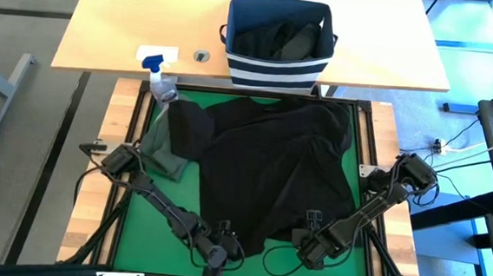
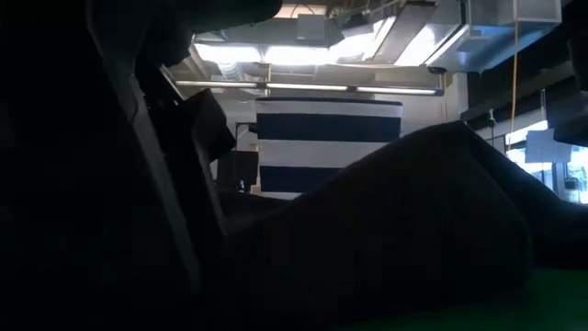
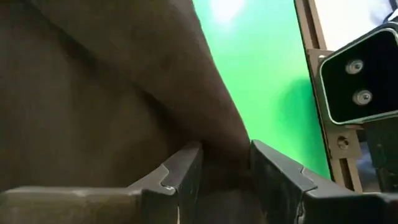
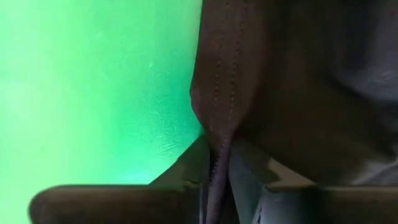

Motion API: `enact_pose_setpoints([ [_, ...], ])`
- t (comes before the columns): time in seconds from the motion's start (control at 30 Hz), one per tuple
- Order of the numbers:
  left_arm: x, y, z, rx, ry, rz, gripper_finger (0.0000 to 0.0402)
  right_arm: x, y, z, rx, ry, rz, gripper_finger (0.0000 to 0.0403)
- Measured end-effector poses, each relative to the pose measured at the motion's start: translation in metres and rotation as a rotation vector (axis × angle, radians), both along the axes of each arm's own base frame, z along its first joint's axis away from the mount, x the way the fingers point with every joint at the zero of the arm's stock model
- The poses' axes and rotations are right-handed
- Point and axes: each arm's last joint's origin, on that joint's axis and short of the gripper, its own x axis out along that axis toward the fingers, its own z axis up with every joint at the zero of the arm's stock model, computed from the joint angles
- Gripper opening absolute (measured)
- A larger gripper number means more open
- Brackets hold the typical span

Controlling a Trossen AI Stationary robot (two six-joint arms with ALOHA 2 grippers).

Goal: Fold Laundry from Bin
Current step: Fold the black shirt

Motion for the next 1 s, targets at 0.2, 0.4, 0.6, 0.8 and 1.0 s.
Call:
enact_pose_setpoints([
  [0.2,-0.003,0.005,-0.003,0.07,0.041,0.021,0.011,0.0,0.0,0.0,-0.014,-0.013,0.004,0.0041],
  [0.4,-0.012,0.01,0.011,0.062,0.112,0.003,0.0017,0.0,0.001,0.006,0.011,0.0,0.037,0.0008],
  [0.6,-0.028,0.012,0.066,-0.105,0.13,-0.104,0.0013,-0.007,0.01,0.049,0.279,0.075,0.113,0.0007],
  [0.8,-0.042,0.003,0.084,-0.288,0.217,-0.255,0.0006,-0.019,0.021,0.07,0.507,0.142,0.159,0.0018],
  [1.0,-0.048,-0.008,0.062,-0.192,0.255,-0.227,0.0029,-0.015,0.03,0.05,0.427,0.125,0.029,0.0049],
])
